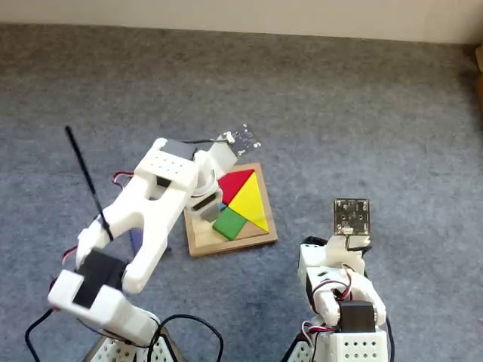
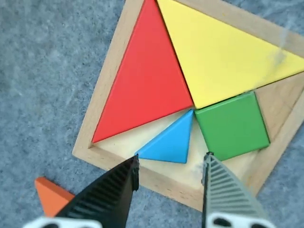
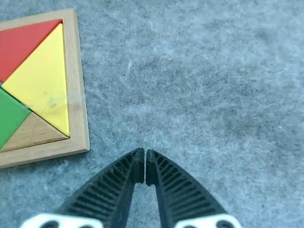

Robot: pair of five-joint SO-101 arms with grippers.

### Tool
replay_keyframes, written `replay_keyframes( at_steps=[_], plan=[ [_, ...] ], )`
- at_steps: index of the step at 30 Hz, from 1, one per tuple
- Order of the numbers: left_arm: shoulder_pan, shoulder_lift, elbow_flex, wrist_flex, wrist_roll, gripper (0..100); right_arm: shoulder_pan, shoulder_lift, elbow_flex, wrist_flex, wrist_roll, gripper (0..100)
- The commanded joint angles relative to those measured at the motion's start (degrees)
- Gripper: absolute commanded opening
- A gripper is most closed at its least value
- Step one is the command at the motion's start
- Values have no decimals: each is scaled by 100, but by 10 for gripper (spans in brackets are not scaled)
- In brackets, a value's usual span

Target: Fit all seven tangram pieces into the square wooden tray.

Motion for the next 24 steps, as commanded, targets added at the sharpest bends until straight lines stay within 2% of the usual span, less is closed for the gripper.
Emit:
replay_keyframes(
  at_steps=[1, 6, 11, 16, 24],
  plan=[
    [92, 593, -743, 53, -167, 224, 66, -84, 760, 22, 26, 27],
    [92, 1358, -1297, 404, -387, 222, 66, -84, 760, 22, 26, 27],
    [92, 1719, -1411, 519, -457, 158, 66, -84, 760, 22, 35, 27],
    [101, 1587, -1508, 888, -448, 111, 66, -84, 760, 22, 35, 27],
    [101, 927, -1921, 1670, 132, 85, 66, -84, 760, 22, 35, 27]
  ],
)
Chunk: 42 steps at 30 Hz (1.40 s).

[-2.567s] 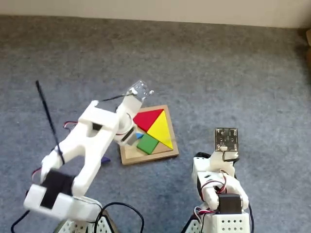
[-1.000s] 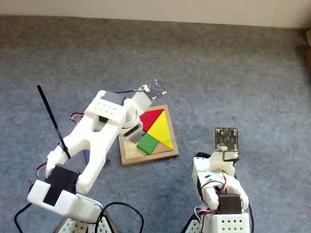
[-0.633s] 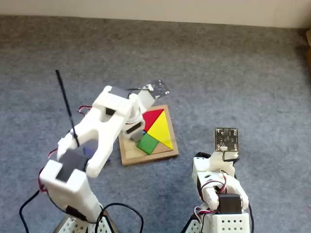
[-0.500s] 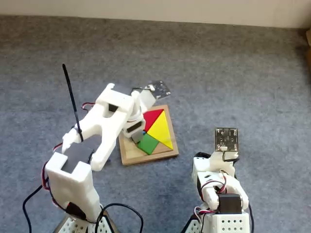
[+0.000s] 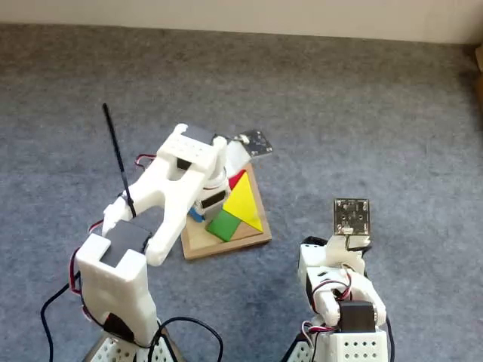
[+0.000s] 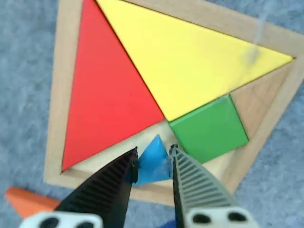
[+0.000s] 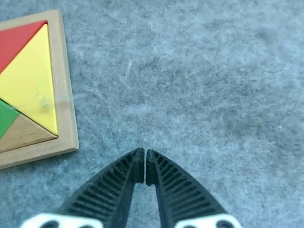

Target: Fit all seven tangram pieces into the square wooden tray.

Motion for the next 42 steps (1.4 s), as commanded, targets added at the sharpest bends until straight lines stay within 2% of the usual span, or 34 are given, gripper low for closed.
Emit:
replay_keyframes(
  at_steps=[1, 11, 13, 21, 26, 31, 35, 42],
  plan=[
    [40, -585, -356, 308, 290, 85, 66, -84, 760, 22, 35, 27],
    [22, -1332, 127, 264, 879, 84, 66, -84, 760, 22, 35, 27],
    [13, -1543, 497, 193, 967, 84, 66, -84, 760, 22, 35, 27],
    [31, -2730, 2492, -914, 1143, 84, 66, -84, 760, 22, 35, 27],
    [4, -3380, 3284, -1213, 1248, 87, 66, -84, 760, 22, 35, 27],
    [22, -3987, 3284, -1213, 1319, 87, 66, -84, 760, 22, 35, 27],
    [22, -4277, 3020, -1424, 1820, 88, 66, -84, 760, 22, 35, 27],
    [4, -3635, 2853, -2338, 1987, 86, 66, -84, 760, 22, 26, 27]
  ],
)
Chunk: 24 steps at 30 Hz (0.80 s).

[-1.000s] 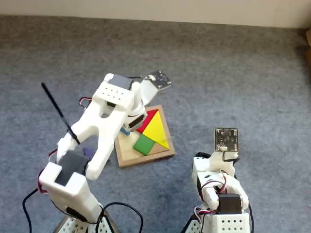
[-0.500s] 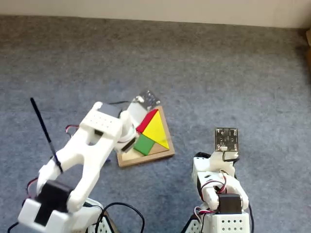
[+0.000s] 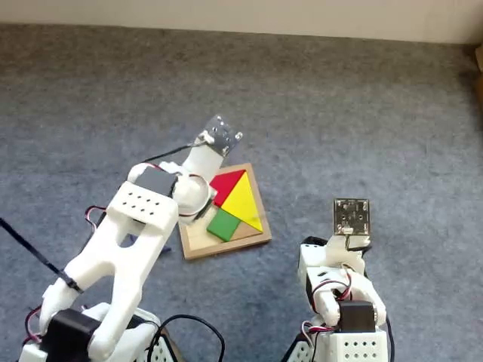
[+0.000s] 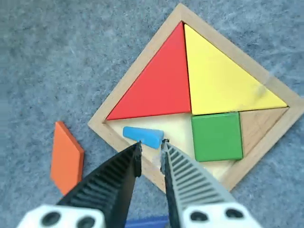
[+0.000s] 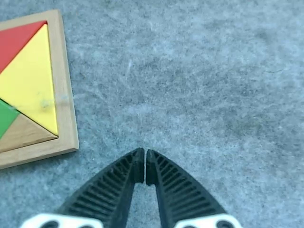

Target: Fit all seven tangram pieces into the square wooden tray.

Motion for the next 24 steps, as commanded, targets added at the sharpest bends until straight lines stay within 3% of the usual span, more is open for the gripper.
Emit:
replay_keyframes(
  at_steps=[1, 10, 24],
  plan=[
    [22, 462, -321, -554, 62, 87, 66, -84, 760, 22, 26, 27],
    [-4, 857, -251, -695, 62, 85, 66, -84, 760, 22, 35, 27],
    [-215, -312, 769, -519, 53, 85, 66, -84, 760, 22, 35, 27]
  ],
)
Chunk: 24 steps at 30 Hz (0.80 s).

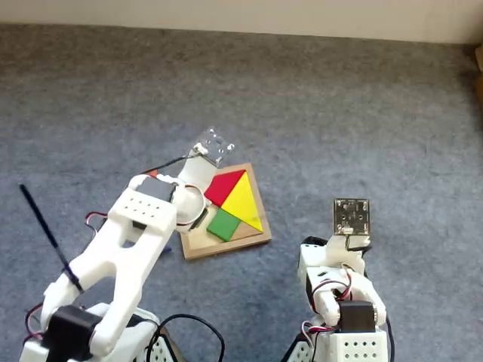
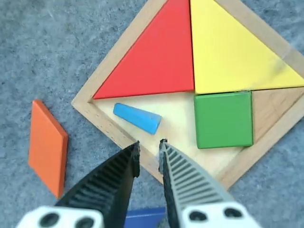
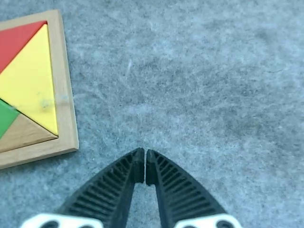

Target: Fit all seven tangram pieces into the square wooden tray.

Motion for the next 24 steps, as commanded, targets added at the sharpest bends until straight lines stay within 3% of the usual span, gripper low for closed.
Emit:
replay_keyframes(
  at_steps=[1, 14, 24],
  plan=[
    [-22, -497, -4, 44, 35, 85, 66, -84, 760, 22, 35, 27],
    [-13, -1007, -224, -325, 44, 85, 66, -84, 760, 22, 35, 27],
    [-13, 66, -330, -747, 44, 85, 66, -84, 760, 22, 18, 27]
  ],
)
